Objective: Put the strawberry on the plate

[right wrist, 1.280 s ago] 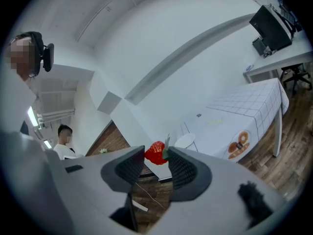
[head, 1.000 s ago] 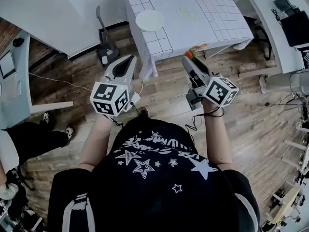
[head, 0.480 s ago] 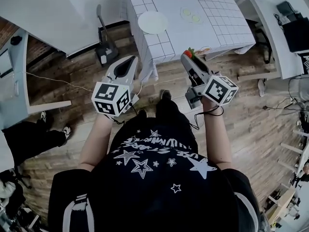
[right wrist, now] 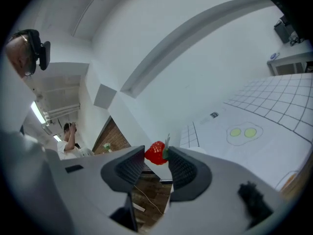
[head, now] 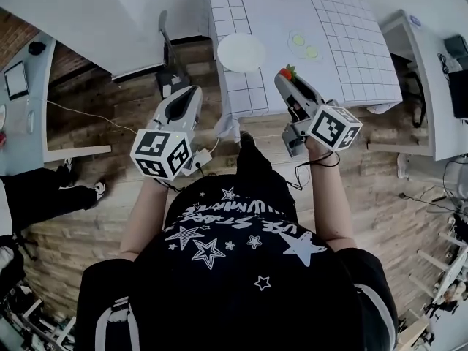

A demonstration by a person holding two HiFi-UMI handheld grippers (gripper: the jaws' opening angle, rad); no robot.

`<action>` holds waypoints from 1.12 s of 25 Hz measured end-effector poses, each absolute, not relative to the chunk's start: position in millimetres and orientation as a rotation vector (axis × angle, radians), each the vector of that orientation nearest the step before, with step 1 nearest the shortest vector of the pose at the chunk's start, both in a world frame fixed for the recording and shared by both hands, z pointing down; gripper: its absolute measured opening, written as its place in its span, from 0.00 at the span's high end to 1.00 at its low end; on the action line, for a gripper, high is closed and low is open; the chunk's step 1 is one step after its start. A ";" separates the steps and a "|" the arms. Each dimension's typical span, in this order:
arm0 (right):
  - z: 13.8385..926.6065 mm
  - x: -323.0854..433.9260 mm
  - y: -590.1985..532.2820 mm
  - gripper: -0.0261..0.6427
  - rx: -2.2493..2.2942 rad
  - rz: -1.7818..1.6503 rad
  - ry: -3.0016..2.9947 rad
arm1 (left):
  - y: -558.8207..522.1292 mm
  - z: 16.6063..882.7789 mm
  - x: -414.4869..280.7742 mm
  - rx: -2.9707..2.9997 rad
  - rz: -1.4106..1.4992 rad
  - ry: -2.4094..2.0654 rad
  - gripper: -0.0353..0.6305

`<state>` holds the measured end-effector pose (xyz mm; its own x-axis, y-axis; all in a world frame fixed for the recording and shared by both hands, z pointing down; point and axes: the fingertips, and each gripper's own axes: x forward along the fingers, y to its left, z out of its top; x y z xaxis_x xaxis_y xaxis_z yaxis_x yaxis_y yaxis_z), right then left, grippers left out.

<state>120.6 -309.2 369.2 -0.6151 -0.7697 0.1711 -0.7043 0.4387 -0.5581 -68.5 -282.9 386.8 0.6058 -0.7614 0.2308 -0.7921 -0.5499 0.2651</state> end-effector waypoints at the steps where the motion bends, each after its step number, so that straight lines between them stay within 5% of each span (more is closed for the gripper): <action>1: 373.0 121.8 -309.7 0.72 -1.300 -0.923 2.580 | -280.0 388.4 -64.4 2.498 0.134 -1.268 0.94; 28: 498.2 79.9 -424.7 0.71 -0.917 -0.721 3.435 | -375.3 422.0 -14.4 2.206 0.250 -1.623 0.94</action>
<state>79.9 -424.7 498.2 -0.7638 -0.3579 0.5372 -0.5436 0.8053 -0.2365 -14.4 -375.3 422.0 0.3141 -0.8762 0.3655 -0.9455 -0.2541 0.2034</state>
